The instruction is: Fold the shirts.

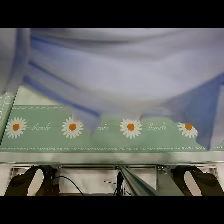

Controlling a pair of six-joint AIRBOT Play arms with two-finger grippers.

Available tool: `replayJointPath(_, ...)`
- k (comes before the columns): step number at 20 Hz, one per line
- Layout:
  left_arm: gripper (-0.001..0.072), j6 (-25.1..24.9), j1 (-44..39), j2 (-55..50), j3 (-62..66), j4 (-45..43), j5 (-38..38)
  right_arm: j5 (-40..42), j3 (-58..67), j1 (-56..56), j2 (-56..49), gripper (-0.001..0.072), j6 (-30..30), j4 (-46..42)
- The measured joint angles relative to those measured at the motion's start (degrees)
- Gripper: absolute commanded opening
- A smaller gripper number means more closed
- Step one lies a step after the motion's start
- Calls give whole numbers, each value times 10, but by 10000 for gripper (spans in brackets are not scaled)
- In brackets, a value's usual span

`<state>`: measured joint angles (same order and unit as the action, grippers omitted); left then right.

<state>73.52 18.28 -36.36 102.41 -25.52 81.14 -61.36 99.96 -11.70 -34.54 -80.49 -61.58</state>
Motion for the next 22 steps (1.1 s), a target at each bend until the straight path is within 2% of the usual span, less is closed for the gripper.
replayJointPath(4,18,35,0,-3,-28,-26,48,-100,10,0,-59,18,-6,-31)
replayJointPath(6,19,42,0,-5,-86,-43,65,-138,3,0,-112,19,-6,-28)
replayJointPath(9,19,45,-4,-11,-215,-60,71,-154,-5,0,-219,19,-5,9)
replayJointPath(13,19,7,-20,-23,-410,-67,21,-159,-10,23,-366,19,-3,56)
replayJointPath(16,20,-44,-32,-38,-532,-70,-50,-145,-10,70,-458,19,-2,53)
replayJointPath(19,20,-107,-37,-56,-610,-71,-110,-96,-10,116,-523,21,-2,23)
replayJointPath(20,20,-125,-38,-61,-625,-71,-123,-77,-10,128,-537,73,-2,10)
replayJointPath(21,20,-141,-39,-67,-637,-71,-132,-62,-10,138,-549,285,-3,0)
replayJointPath(22,20,-152,-39,-71,-644,-71,-140,-47,-10,144,-558,410,-4,-9)
